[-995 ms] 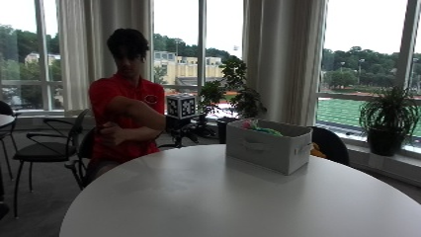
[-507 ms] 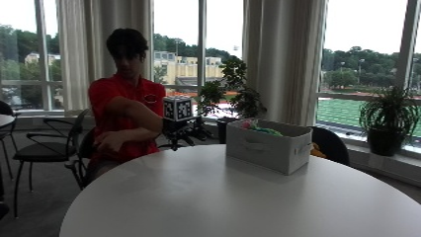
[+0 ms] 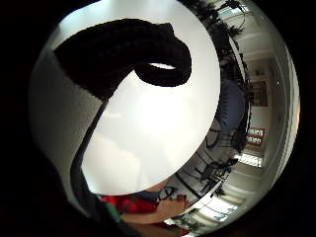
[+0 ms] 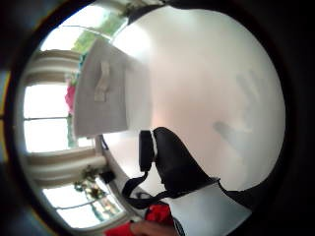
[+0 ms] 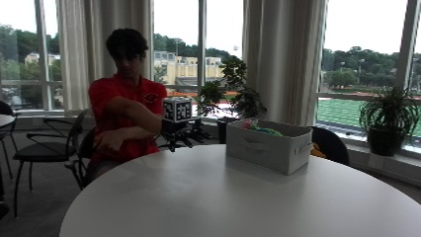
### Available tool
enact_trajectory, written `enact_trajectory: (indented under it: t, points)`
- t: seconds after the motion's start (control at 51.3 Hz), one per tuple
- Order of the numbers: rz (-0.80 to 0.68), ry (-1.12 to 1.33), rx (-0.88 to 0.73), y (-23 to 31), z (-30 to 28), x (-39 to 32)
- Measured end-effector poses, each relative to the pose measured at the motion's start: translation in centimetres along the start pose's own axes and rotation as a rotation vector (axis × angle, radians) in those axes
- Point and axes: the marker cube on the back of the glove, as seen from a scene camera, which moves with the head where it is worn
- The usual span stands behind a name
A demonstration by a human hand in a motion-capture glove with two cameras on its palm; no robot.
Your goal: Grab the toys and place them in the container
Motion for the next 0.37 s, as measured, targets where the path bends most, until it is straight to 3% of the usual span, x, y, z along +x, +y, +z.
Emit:
enact_trajectory:
  t: [0.371]
  points:
    - [-0.020, -0.014, 0.015, 0.33, -0.13, -0.92]
